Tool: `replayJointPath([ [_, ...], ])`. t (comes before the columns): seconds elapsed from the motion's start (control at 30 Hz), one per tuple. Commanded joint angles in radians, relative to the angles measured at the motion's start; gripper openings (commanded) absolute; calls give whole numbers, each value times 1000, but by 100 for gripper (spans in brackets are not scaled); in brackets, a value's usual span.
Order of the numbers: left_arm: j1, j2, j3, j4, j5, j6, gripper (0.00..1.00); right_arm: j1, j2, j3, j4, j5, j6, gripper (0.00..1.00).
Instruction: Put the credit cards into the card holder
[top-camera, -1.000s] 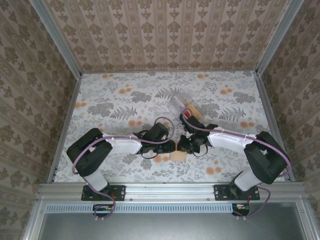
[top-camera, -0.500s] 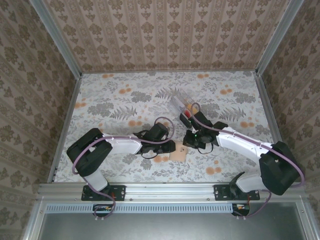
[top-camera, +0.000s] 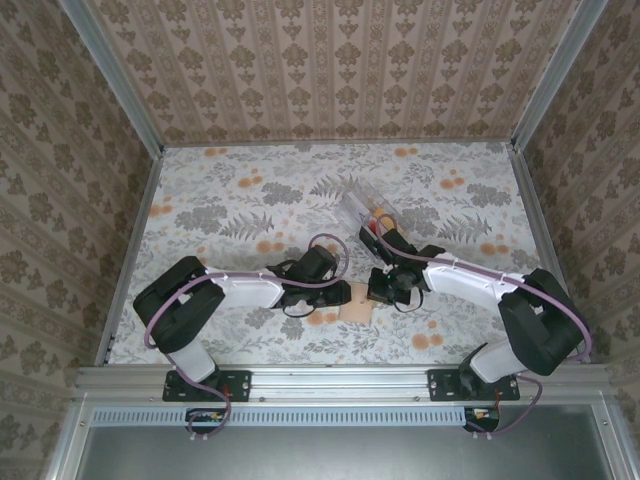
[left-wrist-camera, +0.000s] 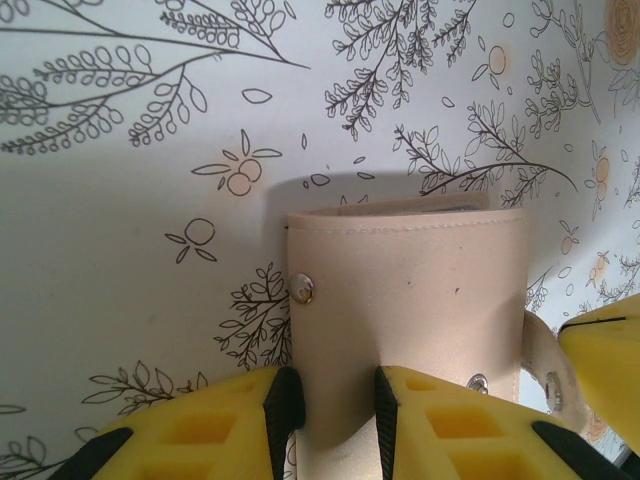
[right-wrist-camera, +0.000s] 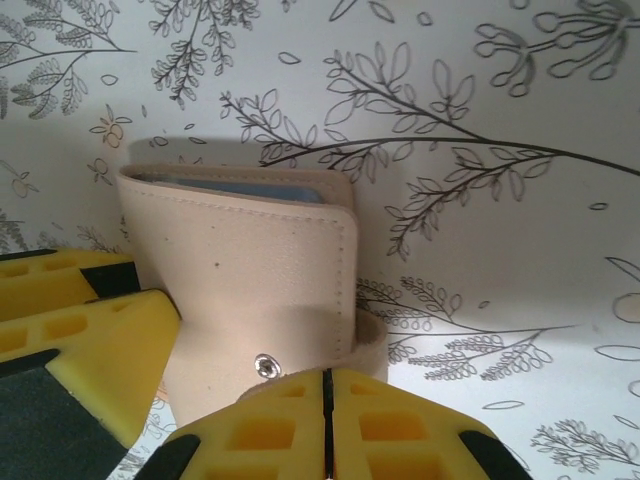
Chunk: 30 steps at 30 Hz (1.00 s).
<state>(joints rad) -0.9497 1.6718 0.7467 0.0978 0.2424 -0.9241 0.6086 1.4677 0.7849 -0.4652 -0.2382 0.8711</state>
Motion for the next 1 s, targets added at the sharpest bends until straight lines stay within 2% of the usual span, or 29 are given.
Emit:
replayJointPath([
  [0.0,-11,25,2,-12,18,-9,31,3,22,-3,29,-38,18,10],
  [0.47,-11,26,-1,-11,17,-8,31,13,53,-6,53,-50,29,11],
  [0.97,-12,31,-1,-6,20,-13,31,35,78,46,-32,-4,-15,14],
])
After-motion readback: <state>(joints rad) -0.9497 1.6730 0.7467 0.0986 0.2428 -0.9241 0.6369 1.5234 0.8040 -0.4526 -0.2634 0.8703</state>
